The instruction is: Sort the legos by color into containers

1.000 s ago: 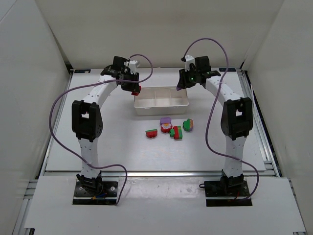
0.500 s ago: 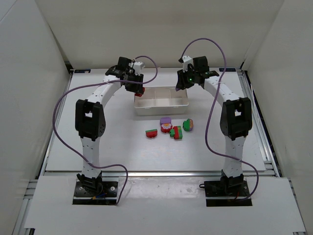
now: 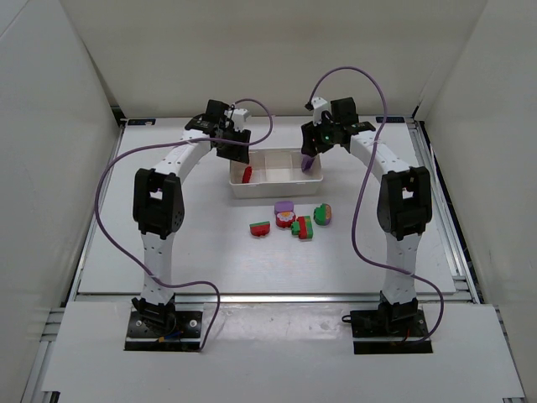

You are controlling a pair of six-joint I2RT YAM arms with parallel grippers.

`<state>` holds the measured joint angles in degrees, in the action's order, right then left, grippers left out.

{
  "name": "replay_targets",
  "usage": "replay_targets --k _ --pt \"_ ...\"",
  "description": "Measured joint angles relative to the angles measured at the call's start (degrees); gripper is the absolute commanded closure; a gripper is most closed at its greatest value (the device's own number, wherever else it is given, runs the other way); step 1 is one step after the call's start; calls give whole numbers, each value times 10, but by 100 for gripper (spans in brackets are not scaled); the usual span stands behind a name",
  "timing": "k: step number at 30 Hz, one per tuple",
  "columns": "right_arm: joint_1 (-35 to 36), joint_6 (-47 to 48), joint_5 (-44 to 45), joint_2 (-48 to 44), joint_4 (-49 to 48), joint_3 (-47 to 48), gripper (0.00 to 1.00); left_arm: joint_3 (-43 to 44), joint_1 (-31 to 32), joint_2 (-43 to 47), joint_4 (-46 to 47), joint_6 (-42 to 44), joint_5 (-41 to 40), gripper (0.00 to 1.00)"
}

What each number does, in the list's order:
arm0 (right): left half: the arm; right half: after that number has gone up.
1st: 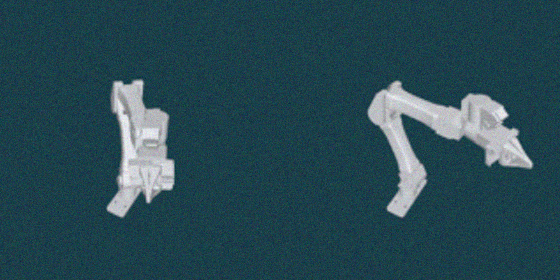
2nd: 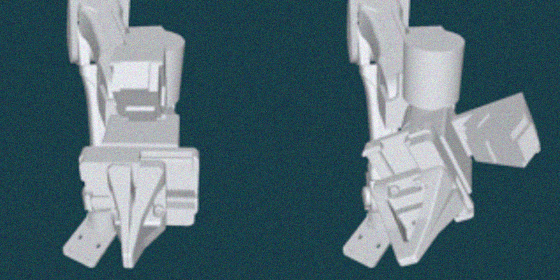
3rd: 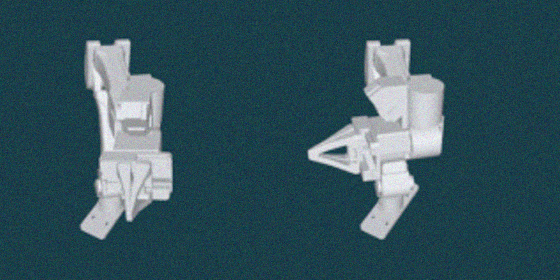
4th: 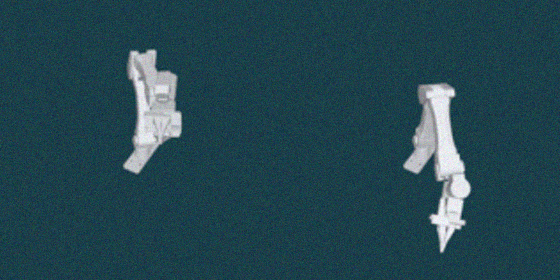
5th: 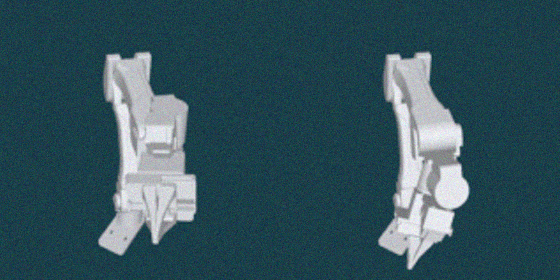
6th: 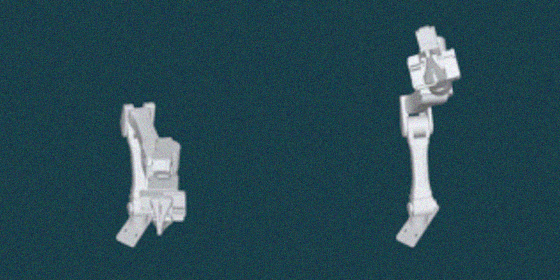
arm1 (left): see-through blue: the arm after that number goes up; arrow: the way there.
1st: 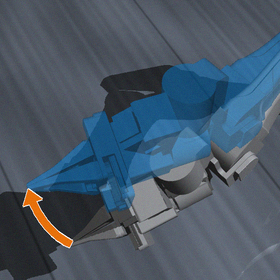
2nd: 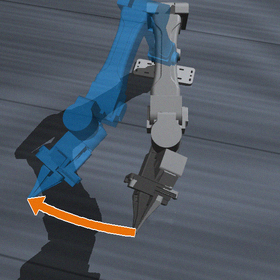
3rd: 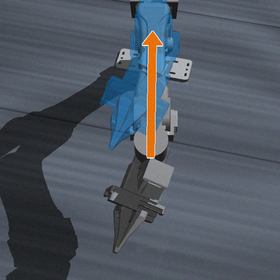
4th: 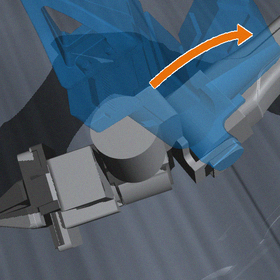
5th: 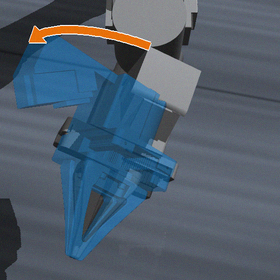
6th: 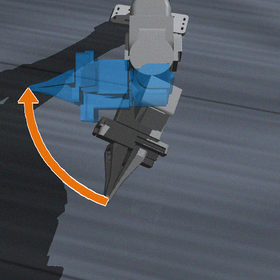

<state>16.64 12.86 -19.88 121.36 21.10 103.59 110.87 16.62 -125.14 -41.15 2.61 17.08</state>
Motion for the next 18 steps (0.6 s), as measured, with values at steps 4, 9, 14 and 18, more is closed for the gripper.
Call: replay_targets --k 4,9,14,18 --pt "0 2 -2 0 0 -4 34 0 0 0 4 0 1 36" --pt "0 2 -9 0 1 -14 31 -3 0 2 26 0 5 36" --pt "-2 -3 -28 -16 -2 -22 30 -51 1 49 59 7 35 37" --pt "-15 -4 -67 -89 -13 -75 29 -111 6 132 64 46 81 36"
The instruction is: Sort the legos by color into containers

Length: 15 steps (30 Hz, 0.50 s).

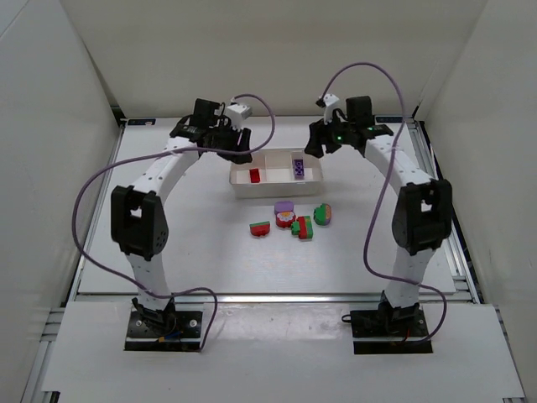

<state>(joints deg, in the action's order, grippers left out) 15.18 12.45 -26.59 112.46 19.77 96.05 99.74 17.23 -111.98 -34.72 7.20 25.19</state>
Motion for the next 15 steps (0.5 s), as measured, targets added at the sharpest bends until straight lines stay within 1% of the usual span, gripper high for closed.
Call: replay_targets --k 3,6,8,11,15 --pt "-20 14 -33 -74 -2 -42 29 -59 17 89 -16 60 34 37" --pt "-42 48 -63 -149 2 -88 30 -132 45 173 -37 128 53 36" --pt "-57 71 -78 -185 9 -119 30 -177 68 212 -48 171 59 36" --pt "-78 99 -98 -218 37 -168 31 -234 103 236 -66 228 59 36" --pt "-99 115 -112 -220 71 -214 30 -279 134 218 -70 265 49 36"
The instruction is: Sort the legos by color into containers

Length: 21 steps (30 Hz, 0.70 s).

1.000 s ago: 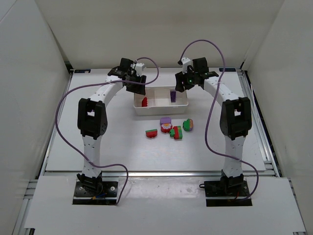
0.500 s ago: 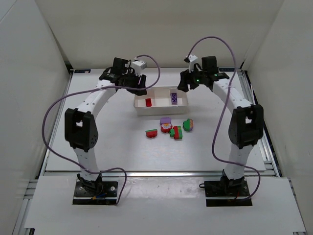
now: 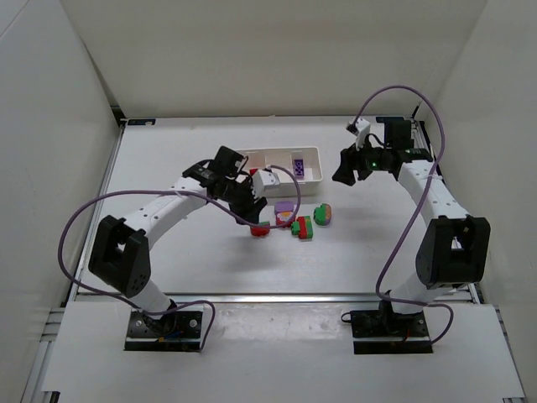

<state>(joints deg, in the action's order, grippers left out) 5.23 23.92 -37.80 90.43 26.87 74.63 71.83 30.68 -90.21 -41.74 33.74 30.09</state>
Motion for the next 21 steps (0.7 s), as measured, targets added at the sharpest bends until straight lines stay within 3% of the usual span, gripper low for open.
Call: replay_targets --k 11,21 --pt "-15 5 -5 -26 35 -24 30 -96 44 -33 112 36 -79 31" --pt "-22 5 -5 -41 37 -31 30 -103 46 -81 166 62 -100 31"
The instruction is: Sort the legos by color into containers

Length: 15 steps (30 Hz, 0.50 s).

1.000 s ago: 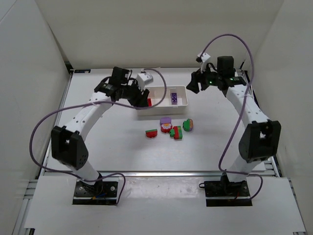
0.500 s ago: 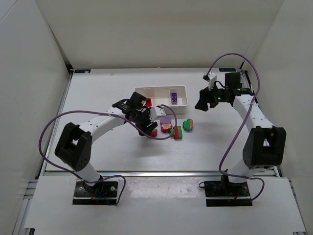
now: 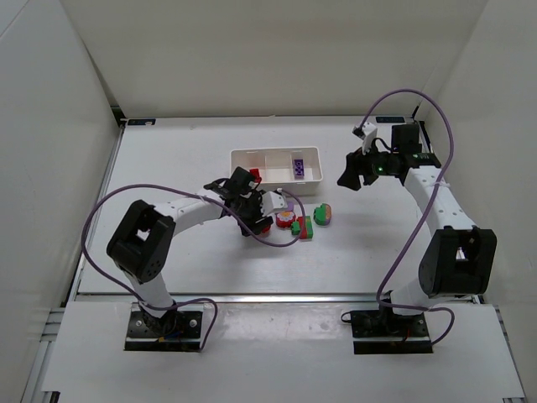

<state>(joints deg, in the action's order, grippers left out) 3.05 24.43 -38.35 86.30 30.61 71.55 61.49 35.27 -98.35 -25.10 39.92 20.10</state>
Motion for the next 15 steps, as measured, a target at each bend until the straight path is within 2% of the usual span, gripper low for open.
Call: replay_targets --k 15 --pt "-12 -1 0 4 10 0 30 0 0 -32 5 17 1 32"
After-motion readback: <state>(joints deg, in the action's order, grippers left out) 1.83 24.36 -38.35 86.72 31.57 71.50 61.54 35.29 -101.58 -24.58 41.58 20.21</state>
